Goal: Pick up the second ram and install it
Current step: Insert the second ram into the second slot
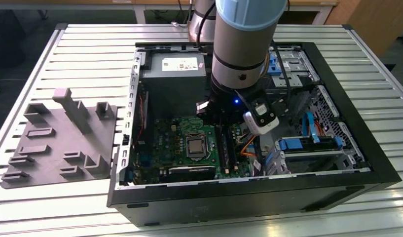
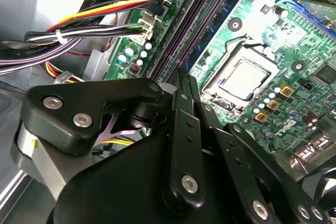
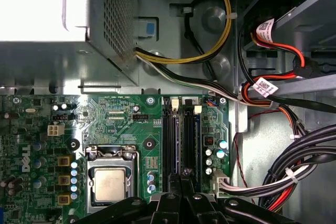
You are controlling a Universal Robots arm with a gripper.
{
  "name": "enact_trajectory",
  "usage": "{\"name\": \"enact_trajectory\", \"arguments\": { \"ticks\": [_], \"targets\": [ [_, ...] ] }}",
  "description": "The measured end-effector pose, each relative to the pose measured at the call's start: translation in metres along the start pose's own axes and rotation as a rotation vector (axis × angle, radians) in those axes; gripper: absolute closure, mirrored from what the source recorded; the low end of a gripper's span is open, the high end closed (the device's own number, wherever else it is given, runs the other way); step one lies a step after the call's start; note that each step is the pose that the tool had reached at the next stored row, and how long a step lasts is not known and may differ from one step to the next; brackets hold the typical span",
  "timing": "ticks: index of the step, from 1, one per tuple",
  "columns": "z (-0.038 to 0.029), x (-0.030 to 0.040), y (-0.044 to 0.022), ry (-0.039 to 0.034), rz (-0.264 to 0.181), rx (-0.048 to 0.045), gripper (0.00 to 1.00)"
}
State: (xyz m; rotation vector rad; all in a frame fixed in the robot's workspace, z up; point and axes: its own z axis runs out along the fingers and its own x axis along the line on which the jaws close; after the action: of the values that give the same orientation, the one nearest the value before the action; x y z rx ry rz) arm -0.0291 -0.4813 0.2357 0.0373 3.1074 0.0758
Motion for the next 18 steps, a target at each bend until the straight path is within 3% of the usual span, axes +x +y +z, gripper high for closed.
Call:
{"name": "enact_trajectory", "arguments": {
  "ticks": [18],
  "targets": [
    [0.0049, 0.0002, -0.0002, 0.0001, 0.0, -0.0007, 0.88]
  ]
}}
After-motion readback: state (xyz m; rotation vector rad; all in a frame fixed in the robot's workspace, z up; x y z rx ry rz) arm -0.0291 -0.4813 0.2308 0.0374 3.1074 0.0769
